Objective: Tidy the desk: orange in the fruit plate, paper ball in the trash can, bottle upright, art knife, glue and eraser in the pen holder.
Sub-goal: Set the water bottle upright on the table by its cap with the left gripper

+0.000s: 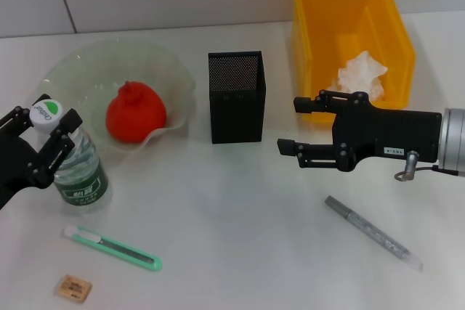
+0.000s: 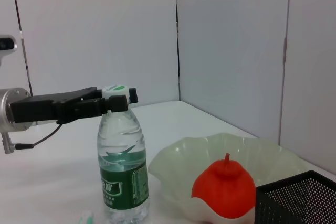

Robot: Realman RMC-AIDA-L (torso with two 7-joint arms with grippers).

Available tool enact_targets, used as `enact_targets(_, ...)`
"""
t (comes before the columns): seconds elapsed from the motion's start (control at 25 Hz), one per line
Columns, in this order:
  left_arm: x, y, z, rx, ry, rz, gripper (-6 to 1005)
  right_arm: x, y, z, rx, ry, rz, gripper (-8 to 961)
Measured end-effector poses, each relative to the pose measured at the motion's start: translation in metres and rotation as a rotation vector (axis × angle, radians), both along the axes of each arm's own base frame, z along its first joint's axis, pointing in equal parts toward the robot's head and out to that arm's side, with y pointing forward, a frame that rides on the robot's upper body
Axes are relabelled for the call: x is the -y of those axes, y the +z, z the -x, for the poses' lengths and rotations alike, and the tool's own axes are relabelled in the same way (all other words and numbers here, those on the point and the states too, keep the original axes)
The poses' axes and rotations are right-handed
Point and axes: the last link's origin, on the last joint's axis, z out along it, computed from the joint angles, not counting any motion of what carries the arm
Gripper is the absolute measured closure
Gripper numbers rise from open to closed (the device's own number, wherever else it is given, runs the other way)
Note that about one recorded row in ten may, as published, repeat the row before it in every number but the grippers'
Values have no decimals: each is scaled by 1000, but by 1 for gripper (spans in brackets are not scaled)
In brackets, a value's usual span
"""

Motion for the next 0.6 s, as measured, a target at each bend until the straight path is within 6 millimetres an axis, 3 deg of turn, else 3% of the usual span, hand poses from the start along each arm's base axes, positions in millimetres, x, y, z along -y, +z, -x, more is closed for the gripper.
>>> enact_targets(0.6, 0, 0, 0, 1, 3, 2, 438, -1, 0, 1, 0, 3, -1, 186)
